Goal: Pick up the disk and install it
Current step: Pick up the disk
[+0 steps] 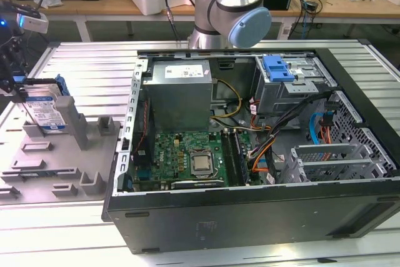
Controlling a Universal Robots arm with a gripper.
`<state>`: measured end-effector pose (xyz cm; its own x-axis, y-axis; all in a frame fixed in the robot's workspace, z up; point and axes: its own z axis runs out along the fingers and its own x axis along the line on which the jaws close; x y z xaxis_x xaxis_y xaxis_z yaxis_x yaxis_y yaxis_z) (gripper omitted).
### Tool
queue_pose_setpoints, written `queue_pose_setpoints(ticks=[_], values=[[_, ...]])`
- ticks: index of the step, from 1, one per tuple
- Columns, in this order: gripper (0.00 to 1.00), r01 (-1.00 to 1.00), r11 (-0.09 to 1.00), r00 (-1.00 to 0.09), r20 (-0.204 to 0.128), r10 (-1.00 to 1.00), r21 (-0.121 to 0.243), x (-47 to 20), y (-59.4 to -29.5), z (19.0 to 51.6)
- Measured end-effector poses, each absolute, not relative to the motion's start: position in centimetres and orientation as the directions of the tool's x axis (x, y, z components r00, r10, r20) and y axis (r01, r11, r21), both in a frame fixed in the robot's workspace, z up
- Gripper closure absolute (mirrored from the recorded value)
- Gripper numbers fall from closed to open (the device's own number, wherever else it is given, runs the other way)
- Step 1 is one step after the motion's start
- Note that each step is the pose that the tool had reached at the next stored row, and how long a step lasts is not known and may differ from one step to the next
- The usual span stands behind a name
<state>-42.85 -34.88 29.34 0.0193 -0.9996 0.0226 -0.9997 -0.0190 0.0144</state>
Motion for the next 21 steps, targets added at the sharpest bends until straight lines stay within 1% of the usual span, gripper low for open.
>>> queue_pose_setpoints(ticks=[3,4,21], values=[[0.57,-1.000,-0.019,0.019,0.023,-1.000,0.014,-42.85,-34.91,29.35],[0.63,-1.000,-0.019,0.019,0.023,-1.000,0.014,-42.85,-34.91,29.34],[0.63,-1.000,-0.019,0.019,0.023,-1.000,0.014,-42.86,-34.94,29.69]])
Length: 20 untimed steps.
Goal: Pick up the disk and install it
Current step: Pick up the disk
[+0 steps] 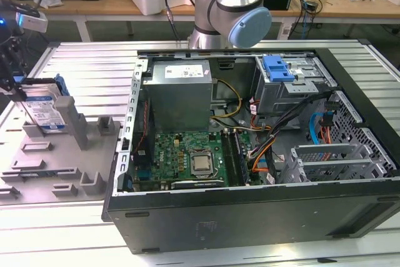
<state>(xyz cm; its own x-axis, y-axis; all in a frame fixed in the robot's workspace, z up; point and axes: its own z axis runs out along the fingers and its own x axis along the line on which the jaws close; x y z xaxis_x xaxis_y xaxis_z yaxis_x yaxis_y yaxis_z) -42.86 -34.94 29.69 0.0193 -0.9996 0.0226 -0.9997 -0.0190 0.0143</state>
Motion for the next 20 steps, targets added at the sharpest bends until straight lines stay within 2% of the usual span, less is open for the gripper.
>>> queue_pose_setpoints(ticks=[20], values=[[0.63,-1.000,-0.019,0.019,0.023,-1.000,0.013,-42.9,-34.9,31.9]])
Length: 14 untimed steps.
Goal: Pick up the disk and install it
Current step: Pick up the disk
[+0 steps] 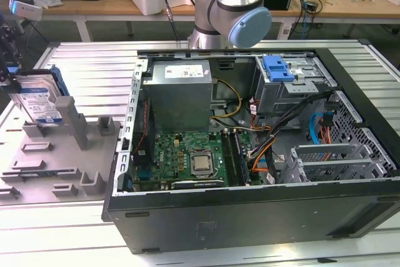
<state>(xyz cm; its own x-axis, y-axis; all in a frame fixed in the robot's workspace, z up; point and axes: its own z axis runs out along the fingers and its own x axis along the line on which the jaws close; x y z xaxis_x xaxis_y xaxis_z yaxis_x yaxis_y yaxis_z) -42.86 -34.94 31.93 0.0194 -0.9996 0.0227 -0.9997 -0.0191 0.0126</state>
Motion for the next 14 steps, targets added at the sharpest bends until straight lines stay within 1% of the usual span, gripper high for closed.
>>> queue_pose_setpoints(ticks=[14], values=[[0.63,-1.000,-0.019,0.019,0.023,-1.000,0.012,-42.9,-34.9,33.8]])
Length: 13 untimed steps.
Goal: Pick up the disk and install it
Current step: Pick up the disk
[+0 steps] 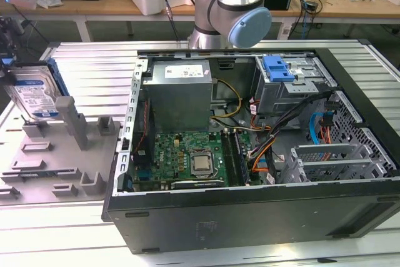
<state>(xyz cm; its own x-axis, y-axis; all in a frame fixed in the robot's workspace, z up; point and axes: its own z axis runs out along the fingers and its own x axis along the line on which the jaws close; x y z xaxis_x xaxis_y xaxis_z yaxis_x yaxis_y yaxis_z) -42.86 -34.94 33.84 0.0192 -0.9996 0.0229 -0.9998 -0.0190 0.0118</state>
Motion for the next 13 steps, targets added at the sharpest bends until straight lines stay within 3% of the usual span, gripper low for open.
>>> queue_pose_setpoints(ticks=[13], values=[[0.63,-1.000,-0.019,0.019,0.023,-1.000,0.011,-42.9,-34.9,35.9]])
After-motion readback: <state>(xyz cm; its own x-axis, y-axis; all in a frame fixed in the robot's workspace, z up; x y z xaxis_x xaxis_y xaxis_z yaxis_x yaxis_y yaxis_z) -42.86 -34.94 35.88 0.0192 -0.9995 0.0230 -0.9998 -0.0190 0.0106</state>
